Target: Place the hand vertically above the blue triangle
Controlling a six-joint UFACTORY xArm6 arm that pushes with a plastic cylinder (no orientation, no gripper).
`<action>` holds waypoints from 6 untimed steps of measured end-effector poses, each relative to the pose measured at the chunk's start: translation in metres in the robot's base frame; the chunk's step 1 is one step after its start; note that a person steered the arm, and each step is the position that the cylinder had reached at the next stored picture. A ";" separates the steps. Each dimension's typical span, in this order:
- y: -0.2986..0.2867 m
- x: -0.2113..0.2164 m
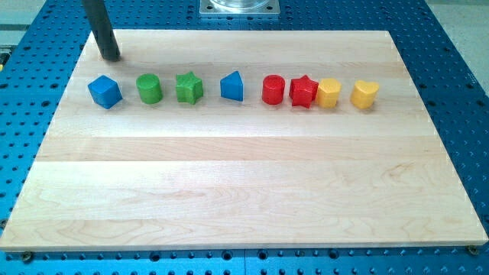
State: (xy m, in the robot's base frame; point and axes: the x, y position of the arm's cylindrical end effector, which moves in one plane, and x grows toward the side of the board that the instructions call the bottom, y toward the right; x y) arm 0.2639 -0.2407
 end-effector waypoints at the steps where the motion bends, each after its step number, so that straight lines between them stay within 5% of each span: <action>1: 0.000 0.000; 4: 0.031 0.000; 6: 0.130 0.022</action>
State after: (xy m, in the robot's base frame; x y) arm 0.2854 -0.1109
